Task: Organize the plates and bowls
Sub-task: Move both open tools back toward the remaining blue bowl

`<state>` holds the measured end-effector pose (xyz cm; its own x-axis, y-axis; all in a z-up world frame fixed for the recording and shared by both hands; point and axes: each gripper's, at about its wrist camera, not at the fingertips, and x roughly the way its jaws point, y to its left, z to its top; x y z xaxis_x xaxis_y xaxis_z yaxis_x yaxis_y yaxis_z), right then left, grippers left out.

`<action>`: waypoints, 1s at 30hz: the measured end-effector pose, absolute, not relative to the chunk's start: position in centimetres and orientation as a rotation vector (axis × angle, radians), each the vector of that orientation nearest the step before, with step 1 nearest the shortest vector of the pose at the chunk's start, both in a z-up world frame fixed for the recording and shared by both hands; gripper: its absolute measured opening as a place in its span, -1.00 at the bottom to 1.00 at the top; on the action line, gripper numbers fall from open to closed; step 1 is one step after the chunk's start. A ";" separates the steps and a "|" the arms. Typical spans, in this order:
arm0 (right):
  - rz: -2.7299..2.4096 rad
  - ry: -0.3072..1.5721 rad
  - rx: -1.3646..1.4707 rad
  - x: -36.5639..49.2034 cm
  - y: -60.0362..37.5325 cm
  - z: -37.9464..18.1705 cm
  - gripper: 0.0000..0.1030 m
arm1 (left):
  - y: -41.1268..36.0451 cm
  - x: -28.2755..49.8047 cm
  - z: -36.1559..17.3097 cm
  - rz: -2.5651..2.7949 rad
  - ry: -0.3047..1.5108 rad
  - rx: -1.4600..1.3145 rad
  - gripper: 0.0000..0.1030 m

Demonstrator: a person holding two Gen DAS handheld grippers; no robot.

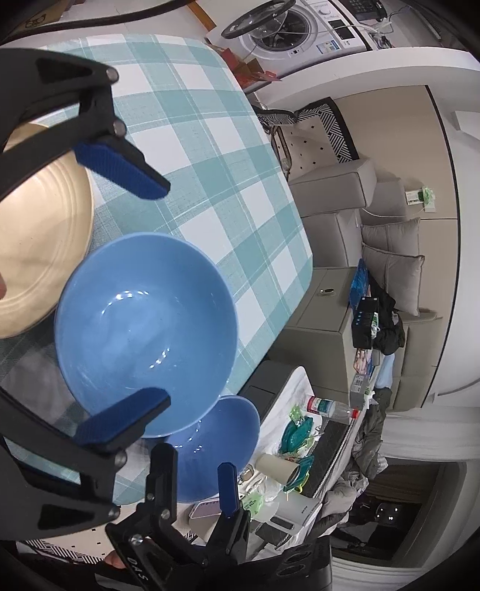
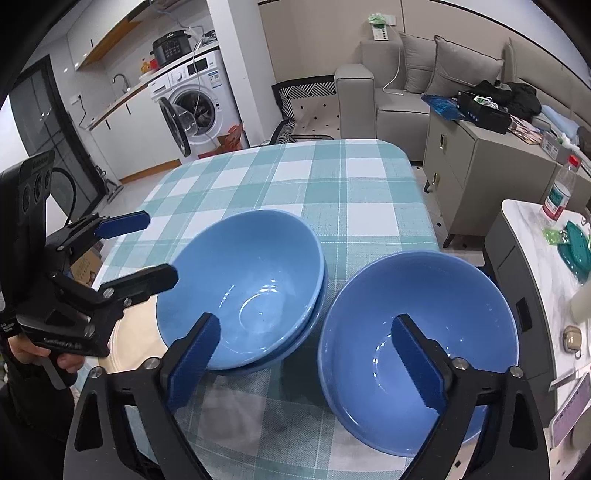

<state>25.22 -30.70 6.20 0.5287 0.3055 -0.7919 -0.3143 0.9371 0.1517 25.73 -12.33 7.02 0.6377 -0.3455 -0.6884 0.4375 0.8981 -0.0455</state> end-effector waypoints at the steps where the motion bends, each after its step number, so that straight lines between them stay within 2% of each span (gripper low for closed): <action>1: 0.366 0.939 -0.004 25.1 -30.9 6.2 0.98 | -12.4 25.6 7.1 -0.453 0.753 0.131 1.00; 30: 0.199 0.891 0.164 22.9 -38.8 7.3 0.99 | -17.7 26.8 8.4 -0.561 0.741 0.139 1.00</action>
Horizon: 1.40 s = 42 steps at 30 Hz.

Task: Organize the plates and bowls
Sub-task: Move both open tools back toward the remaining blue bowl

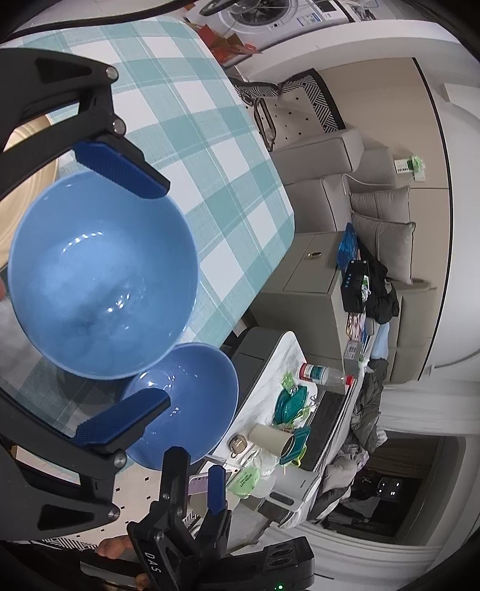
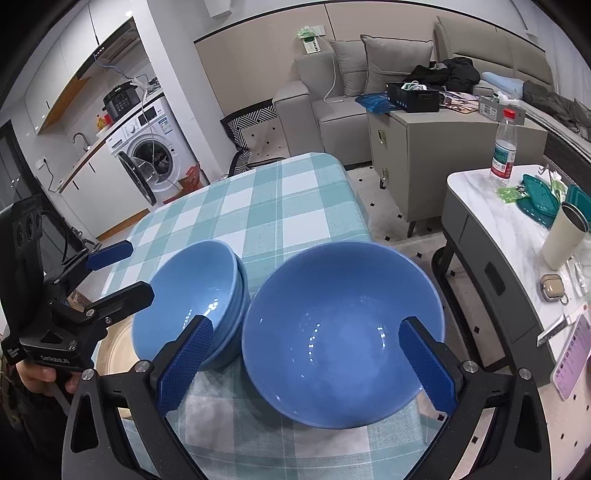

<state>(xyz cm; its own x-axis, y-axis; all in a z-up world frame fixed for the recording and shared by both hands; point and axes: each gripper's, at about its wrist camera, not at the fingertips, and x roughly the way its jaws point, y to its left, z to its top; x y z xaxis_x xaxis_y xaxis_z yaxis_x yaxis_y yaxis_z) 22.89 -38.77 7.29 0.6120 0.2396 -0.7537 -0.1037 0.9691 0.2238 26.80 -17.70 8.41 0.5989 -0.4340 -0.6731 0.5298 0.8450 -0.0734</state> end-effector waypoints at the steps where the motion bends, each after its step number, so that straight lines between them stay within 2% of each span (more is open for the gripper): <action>1: 0.193 0.891 0.165 22.8 -39.0 7.3 0.99 | -18.0 26.8 8.4 -0.564 0.741 0.144 1.00; 42: 0.095 0.982 0.272 21.7 -44.1 3.2 0.99 | -27.0 29.8 6.2 -0.685 0.847 0.275 0.99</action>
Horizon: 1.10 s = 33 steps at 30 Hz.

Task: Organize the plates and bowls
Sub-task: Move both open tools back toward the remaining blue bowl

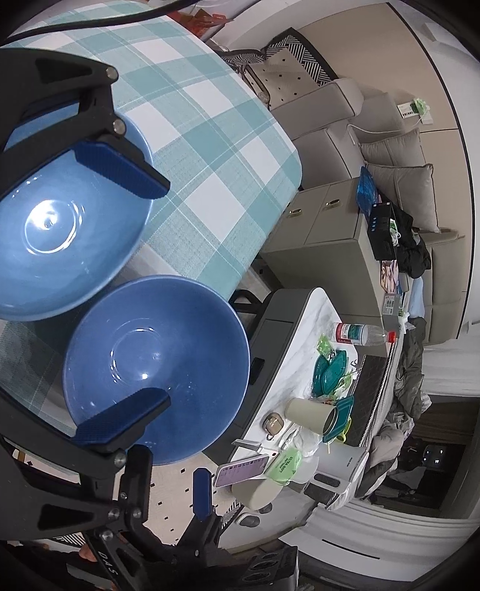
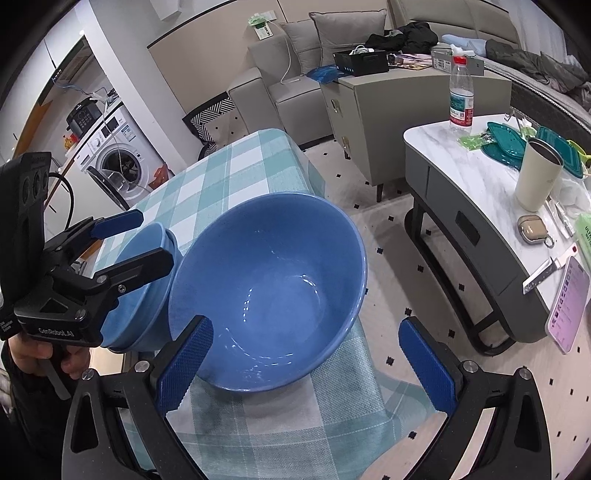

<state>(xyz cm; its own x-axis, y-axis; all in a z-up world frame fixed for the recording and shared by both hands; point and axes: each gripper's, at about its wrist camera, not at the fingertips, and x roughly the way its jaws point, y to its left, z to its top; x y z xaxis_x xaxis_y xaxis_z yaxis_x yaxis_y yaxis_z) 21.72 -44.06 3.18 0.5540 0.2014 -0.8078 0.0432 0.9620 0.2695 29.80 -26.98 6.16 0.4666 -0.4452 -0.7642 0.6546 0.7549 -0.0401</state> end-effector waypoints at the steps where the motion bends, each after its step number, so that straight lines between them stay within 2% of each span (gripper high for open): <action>1: 0.094 0.984 0.274 21.8 -44.1 3.1 0.98 | -27.1 29.9 6.1 -0.690 0.849 0.276 0.99; 33: 0.096 1.035 0.342 22.4 -44.7 0.4 0.98 | -30.0 32.4 3.6 -0.803 0.990 0.296 0.96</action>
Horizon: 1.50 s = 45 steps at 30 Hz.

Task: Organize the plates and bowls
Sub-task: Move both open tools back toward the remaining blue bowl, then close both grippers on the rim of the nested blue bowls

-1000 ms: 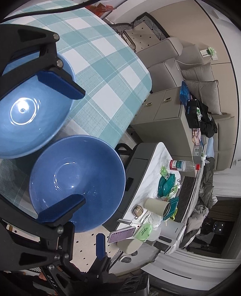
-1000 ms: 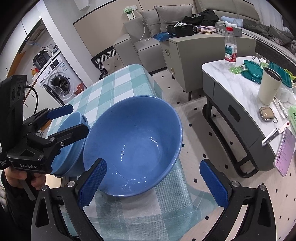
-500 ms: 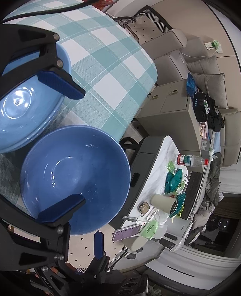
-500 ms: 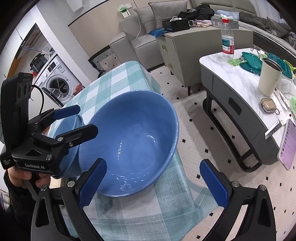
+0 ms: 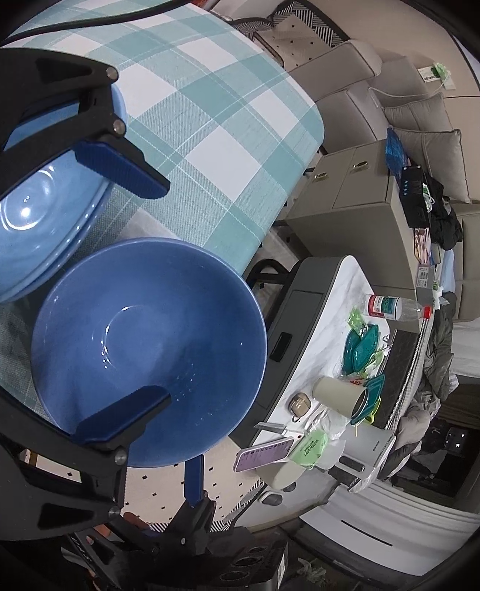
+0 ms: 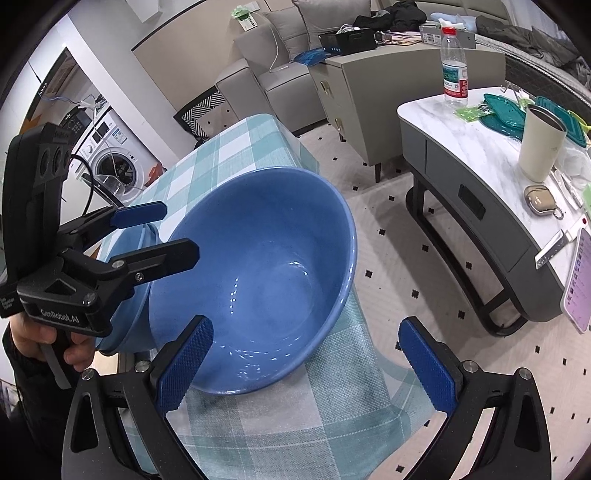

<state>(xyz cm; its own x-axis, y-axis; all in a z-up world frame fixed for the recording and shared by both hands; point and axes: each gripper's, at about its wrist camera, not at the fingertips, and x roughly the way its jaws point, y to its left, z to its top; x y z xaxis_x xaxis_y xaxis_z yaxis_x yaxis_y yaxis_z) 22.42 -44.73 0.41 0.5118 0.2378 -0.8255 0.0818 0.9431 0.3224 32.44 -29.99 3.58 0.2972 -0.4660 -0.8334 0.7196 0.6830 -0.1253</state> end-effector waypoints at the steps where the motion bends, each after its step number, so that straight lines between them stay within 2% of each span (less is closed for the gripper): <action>1: 0.101 1.036 0.342 22.5 -44.7 0.3 0.98 | -30.1 32.5 3.5 -0.810 0.994 0.296 0.96; 22: 0.135 1.026 0.358 22.4 -44.4 0.3 0.97 | -31.0 32.6 2.5 -0.826 1.049 0.356 0.66; 25: 0.144 1.032 0.363 22.4 -44.3 0.2 0.84 | -31.1 32.5 2.4 -0.822 1.052 0.370 0.58; 27: 0.151 1.043 0.366 22.4 -44.1 0.1 0.67 | -31.0 32.6 2.4 -0.819 1.056 0.375 0.50; 31: 0.163 1.050 0.359 22.3 -43.7 -0.1 0.60 | -31.0 32.6 2.3 -0.817 1.056 0.387 0.43; 34: 0.176 1.052 0.356 22.2 -43.4 -0.1 0.46 | -30.8 32.6 2.3 -0.812 1.057 0.389 0.30; 36: 0.183 1.053 0.347 22.1 -43.2 -0.1 0.38 | -30.6 32.8 2.3 -0.815 1.059 0.376 0.09; 40: 0.178 1.055 0.324 22.0 -42.8 0.0 0.33 | -30.3 33.0 2.4 -0.798 1.056 0.371 -0.05; 45: 0.154 1.056 0.330 21.9 -43.3 0.0 0.06 | -30.1 33.1 2.5 -0.786 1.055 0.368 -0.18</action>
